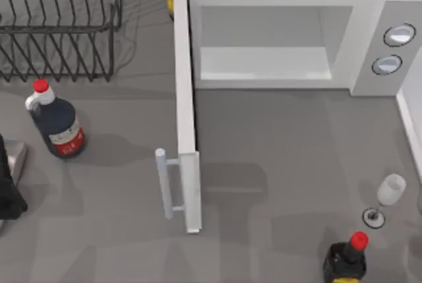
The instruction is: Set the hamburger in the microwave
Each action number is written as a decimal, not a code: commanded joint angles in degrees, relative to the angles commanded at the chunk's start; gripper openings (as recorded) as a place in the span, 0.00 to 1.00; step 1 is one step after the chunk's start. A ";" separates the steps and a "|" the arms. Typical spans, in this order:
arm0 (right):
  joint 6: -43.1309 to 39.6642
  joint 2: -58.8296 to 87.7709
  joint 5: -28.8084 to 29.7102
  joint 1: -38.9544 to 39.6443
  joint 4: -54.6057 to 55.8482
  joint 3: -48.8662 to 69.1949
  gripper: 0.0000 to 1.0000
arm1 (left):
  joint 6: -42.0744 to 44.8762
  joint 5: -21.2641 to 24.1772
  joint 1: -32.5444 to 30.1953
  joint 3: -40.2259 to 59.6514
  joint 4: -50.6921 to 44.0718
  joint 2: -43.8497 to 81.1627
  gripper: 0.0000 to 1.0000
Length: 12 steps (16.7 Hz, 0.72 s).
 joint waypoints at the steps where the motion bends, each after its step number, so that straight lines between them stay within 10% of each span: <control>1: -0.03 -1.11 -0.01 -0.03 -3.56 2.03 0.00 | 0.00 0.00 0.00 0.00 0.00 0.00 1.00; 12: 0.29 -6.52 -0.01 -0.08 -16.58 10.48 0.00 | 0.00 0.00 0.00 0.00 0.00 0.00 1.00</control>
